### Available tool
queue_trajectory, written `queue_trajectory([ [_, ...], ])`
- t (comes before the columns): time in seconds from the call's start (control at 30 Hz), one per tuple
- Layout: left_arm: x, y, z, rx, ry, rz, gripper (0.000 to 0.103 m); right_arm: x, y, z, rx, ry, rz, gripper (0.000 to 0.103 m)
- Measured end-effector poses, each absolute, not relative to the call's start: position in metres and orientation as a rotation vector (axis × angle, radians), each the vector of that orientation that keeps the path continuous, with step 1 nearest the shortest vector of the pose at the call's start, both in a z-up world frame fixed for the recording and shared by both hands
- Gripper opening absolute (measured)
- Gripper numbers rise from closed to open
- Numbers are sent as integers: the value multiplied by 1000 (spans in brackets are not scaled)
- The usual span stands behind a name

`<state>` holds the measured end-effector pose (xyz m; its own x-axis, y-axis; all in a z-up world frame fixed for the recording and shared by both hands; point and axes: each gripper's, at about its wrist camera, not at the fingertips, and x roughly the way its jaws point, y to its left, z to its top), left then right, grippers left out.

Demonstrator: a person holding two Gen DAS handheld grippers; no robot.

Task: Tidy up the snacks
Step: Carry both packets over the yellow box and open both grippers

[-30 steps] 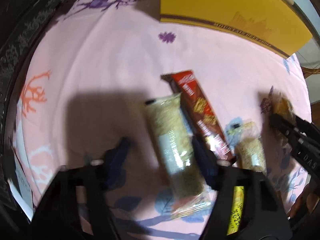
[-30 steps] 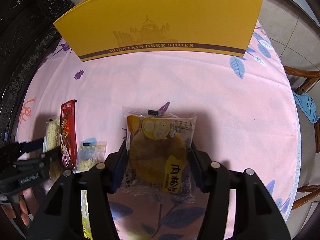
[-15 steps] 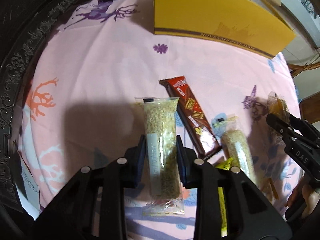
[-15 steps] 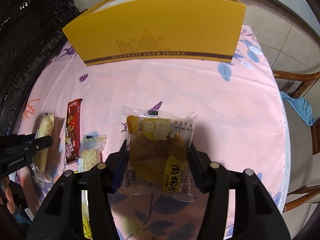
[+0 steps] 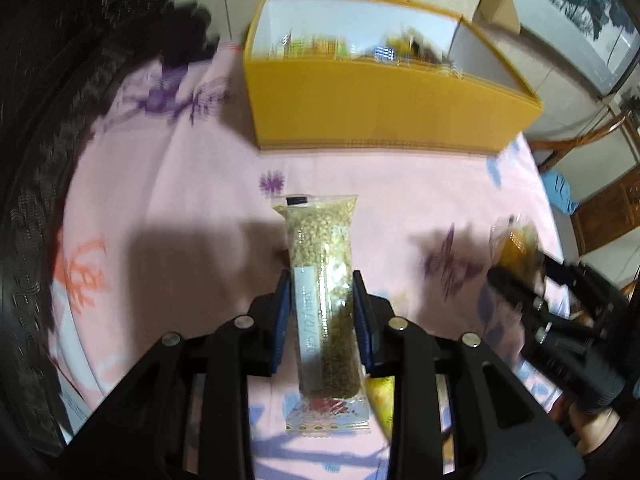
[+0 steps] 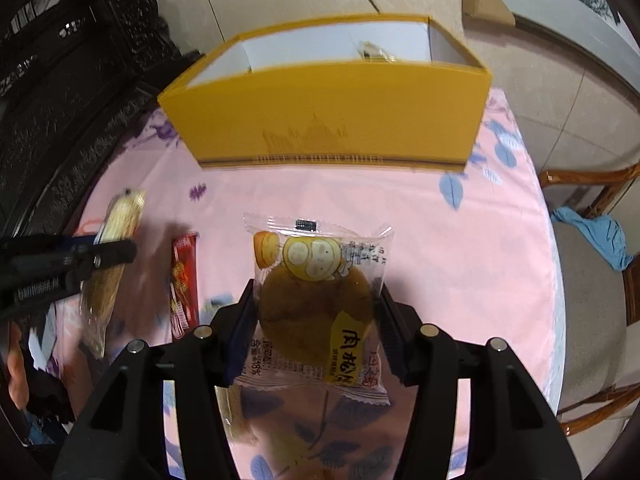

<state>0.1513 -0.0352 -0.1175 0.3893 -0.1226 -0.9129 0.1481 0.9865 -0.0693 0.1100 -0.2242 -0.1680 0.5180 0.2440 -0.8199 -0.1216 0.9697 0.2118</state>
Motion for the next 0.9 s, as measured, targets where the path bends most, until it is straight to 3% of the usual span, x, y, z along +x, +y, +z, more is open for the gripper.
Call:
queue_trajectory([
  [0.47, 314, -59, -19, -8, 937, -156, 28, 245, -229, -45, 76, 751, 209, 56],
  [0.9, 359, -59, -17, -12, 927, -156, 29, 286, -234, -35, 85, 712, 192, 56],
])
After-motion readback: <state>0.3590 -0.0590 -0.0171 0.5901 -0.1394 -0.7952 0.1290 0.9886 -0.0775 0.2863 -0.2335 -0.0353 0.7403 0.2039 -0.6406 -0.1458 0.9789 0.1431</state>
